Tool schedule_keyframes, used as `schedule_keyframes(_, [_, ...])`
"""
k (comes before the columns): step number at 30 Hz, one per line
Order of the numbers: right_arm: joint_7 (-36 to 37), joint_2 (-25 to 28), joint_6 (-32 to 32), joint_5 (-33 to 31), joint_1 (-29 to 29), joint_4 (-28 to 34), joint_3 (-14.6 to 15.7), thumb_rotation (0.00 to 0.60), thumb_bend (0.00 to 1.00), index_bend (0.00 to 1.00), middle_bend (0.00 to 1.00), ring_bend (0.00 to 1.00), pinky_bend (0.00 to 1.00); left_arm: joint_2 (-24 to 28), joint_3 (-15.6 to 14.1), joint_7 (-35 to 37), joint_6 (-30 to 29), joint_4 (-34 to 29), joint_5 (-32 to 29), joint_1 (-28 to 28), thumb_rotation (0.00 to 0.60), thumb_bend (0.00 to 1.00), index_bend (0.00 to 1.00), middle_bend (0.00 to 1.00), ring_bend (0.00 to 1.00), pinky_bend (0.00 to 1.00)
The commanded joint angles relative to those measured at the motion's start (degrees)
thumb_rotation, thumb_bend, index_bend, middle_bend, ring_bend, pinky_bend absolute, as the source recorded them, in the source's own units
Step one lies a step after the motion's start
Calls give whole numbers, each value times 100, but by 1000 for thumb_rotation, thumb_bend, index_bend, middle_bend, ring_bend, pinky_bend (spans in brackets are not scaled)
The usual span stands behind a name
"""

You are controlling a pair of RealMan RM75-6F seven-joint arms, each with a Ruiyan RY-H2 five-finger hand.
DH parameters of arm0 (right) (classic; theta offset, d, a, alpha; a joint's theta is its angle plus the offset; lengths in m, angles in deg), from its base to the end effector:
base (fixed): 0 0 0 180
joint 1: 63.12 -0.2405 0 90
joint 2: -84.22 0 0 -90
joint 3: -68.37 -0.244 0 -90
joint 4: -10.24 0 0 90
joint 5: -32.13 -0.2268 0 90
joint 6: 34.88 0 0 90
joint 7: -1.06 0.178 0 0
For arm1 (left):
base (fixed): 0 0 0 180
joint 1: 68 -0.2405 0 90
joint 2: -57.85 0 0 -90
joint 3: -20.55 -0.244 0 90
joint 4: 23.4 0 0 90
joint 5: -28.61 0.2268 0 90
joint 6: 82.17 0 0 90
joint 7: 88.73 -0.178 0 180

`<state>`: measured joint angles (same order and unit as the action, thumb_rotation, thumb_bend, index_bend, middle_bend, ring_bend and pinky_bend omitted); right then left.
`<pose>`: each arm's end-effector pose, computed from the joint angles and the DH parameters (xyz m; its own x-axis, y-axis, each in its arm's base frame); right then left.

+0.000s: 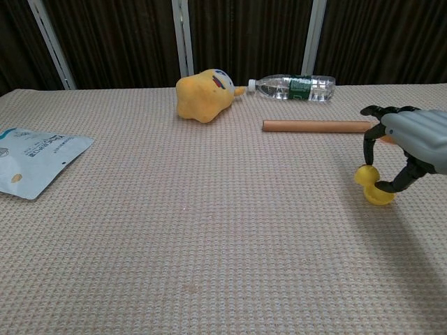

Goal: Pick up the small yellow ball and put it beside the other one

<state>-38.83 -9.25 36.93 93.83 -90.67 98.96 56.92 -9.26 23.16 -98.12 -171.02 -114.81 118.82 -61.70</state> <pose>-0.1860 -0.3244 -0.0244 0.5377 -0.1278 0.8334 -0.8431 -0.0923 0.5298 -0.2828 0.2206 0.1285 0.5071 -0.0820 0.8580 0.8530 -0.0947 -0.5132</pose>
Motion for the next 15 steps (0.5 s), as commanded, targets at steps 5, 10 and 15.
schedule_keyframes(5, [104, 13, -3, -26, 34, -53, 76, 600, 218, 519, 0, 0, 0, 5, 0, -13, 3, -16, -3, -1, 600, 0, 0, 0, 0, 179])
schedule_keyframes(10, [147, -42, -2, -51, 32, -106, 101, 600, 218, 519, 0, 0, 0, 6, 2, 9, 7, -17, -15, -5, 600, 0, 0, 0, 0, 179])
schedule_keyframes(15, [138, -113, -19, -67, -10, -177, 101, 600, 218, 519, 0, 0, 0, 6, 7, 20, 6, -12, -16, -3, 600, 0, 0, 0, 0, 179])
